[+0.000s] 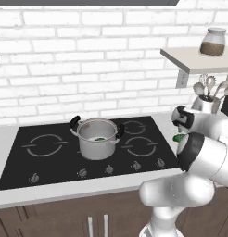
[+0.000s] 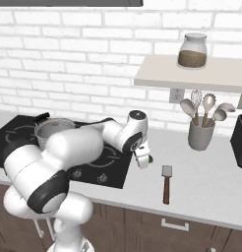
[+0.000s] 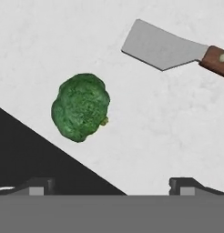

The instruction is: Put the broccoli and broccoli in the pot. Retrieve the spatula and lightly stir the vegetables in the pot.

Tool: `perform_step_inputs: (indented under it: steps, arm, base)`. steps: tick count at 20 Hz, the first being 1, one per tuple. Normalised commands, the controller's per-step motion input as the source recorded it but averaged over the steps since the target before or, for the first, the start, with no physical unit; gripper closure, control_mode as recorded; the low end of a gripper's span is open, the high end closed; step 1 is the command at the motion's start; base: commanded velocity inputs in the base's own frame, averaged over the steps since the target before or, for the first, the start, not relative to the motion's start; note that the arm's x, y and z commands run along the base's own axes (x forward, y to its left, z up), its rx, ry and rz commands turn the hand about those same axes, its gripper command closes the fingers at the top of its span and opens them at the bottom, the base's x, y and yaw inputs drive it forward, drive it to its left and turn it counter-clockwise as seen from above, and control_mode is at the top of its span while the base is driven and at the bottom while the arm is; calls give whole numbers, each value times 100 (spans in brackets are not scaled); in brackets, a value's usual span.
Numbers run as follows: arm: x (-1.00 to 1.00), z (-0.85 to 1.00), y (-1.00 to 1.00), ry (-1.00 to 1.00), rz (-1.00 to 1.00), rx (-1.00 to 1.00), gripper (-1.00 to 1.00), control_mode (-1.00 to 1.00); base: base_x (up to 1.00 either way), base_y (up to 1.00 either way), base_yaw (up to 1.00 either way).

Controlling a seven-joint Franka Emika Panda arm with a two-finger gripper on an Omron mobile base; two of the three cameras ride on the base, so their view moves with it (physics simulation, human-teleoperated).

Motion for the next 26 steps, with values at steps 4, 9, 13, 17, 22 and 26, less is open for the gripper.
perform_step_inputs:
  steps: [4,9,13,17,22,26]
  arm:
    - [53,-41,-11,-6,0,0,-100,-100]
    - [26,-44,-18,-9,0,0,-100,-100]
    - [14,-38,-22,-7,0,0,-100,-100]
    - [38,-27,-4,-5,0,0,-100,-100]
    - [23,-22,-10,-2,0,0,-100,-100]
    - [0,-29,-1,0,0,0,100,-100]
  base:
    - [0,0,0]
    - [0,0,0]
    - [0,0,0]
    - [0,0,0]
    - [0,0,0]
    - [0,0,0]
